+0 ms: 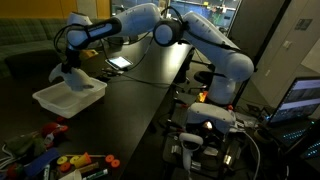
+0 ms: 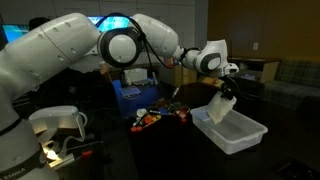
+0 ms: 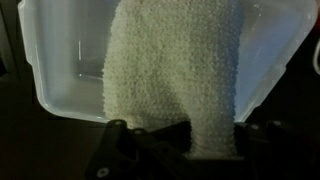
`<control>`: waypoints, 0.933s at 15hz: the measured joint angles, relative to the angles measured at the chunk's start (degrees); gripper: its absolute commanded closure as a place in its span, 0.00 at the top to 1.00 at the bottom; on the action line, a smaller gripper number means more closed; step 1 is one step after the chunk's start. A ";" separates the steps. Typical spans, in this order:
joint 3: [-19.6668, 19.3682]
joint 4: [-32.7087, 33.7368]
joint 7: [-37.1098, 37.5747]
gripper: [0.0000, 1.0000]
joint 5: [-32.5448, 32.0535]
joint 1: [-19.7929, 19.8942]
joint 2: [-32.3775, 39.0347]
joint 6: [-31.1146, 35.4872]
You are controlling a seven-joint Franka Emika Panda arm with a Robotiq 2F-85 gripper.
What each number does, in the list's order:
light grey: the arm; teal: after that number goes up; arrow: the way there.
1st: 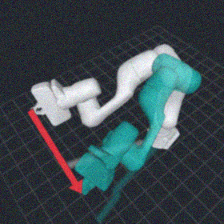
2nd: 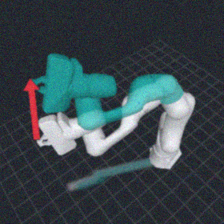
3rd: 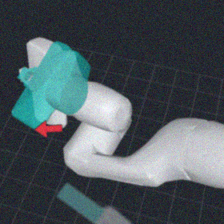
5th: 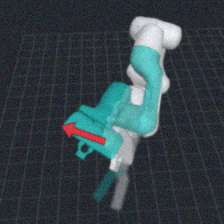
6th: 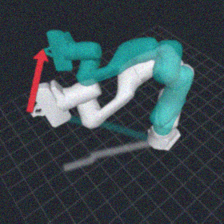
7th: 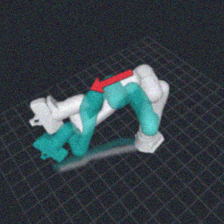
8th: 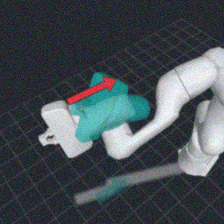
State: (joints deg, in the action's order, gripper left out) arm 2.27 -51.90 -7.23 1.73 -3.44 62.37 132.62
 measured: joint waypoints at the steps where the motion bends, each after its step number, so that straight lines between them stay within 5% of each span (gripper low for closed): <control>1: -0.40 2.20 0.58 0.42 -0.41 -0.03 1.86 0.35; 9: -3.45 11.93 2.13 1.00 -1.82 0.36 8.38 -1.21; 14: -5.24 13.08 0.39 1.00 -1.83 2.03 3.83 -13.04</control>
State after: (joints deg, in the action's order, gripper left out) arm -2.97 -38.82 -6.85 -0.10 -1.41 66.20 119.58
